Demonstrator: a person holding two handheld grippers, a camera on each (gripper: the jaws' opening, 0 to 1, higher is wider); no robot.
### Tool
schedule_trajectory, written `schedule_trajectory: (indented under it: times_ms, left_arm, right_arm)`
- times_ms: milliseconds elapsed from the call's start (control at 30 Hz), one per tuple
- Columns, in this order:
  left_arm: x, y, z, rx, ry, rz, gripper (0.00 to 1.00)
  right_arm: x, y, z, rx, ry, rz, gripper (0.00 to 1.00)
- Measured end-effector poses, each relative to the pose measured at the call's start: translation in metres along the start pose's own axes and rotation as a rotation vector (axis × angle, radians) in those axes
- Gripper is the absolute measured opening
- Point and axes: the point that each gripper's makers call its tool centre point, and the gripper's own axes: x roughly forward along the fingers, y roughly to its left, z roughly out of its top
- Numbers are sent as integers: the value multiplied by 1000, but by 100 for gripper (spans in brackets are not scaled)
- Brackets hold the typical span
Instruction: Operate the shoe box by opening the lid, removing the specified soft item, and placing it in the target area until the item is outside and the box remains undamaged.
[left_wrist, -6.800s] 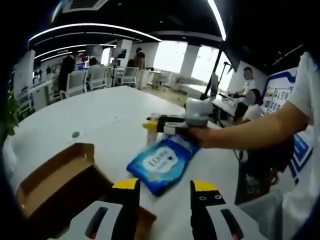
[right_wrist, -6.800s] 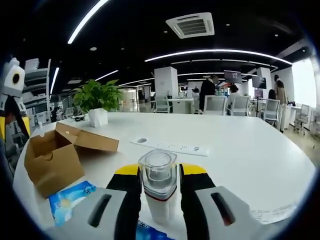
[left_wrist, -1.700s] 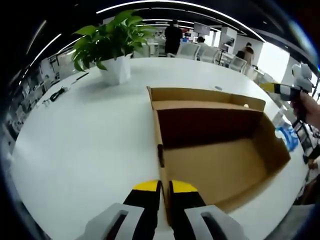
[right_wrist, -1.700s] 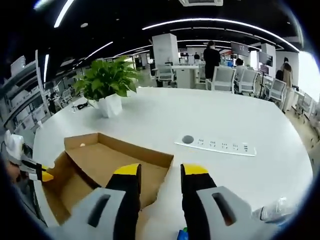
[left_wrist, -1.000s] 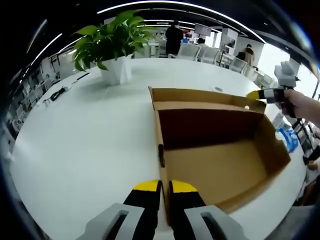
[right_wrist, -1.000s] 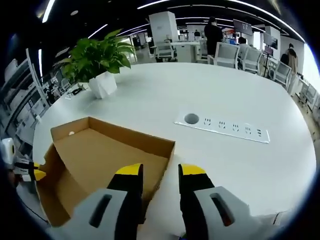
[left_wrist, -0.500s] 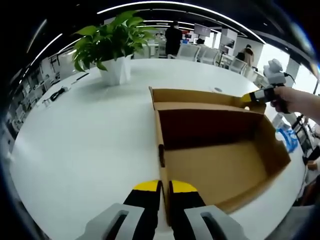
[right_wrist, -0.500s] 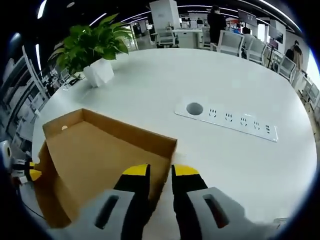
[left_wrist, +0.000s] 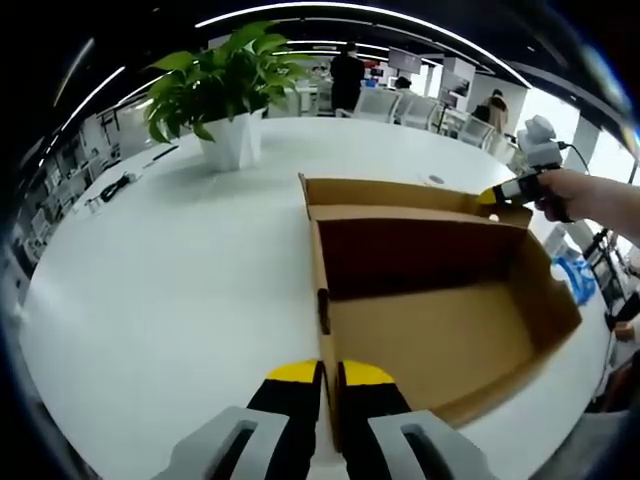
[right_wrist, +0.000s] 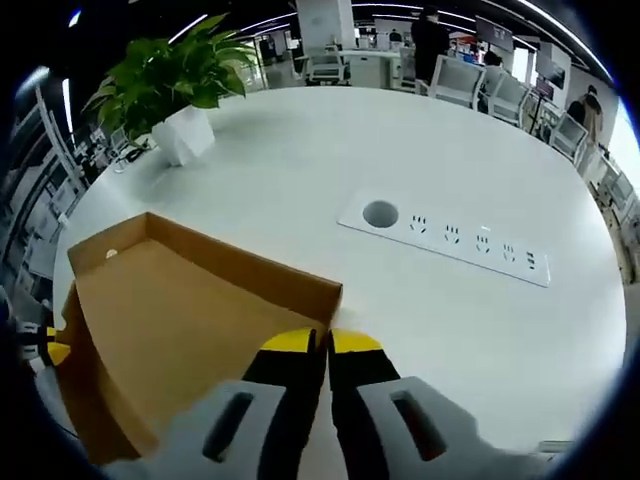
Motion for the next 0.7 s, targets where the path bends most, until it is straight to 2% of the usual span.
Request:
schedule_trajectory:
  times_ms: [200, 400, 500, 600, 700]
  left_arm:
    - [3, 1, 1, 3, 4, -2, 6]
    - [3, 1, 1, -1, 2, -1, 6]
    - [2, 1, 0, -1, 2, 1, 6]
    - [2, 1, 1, -4, 3, 5, 6]
    - [1, 3, 1, -10, 4, 12, 6]
  right_arm:
    - [1, -4, 18, 8, -76, -25, 2]
    - [-8, -6, 36, 47, -160, -30, 1]
    - [-18, -6, 44, 71, -212, -27, 0]
    - [-29, -4, 55, 92, -294, -19, 0]
    - [-42, -2, 57, 101, -347, -21, 0]
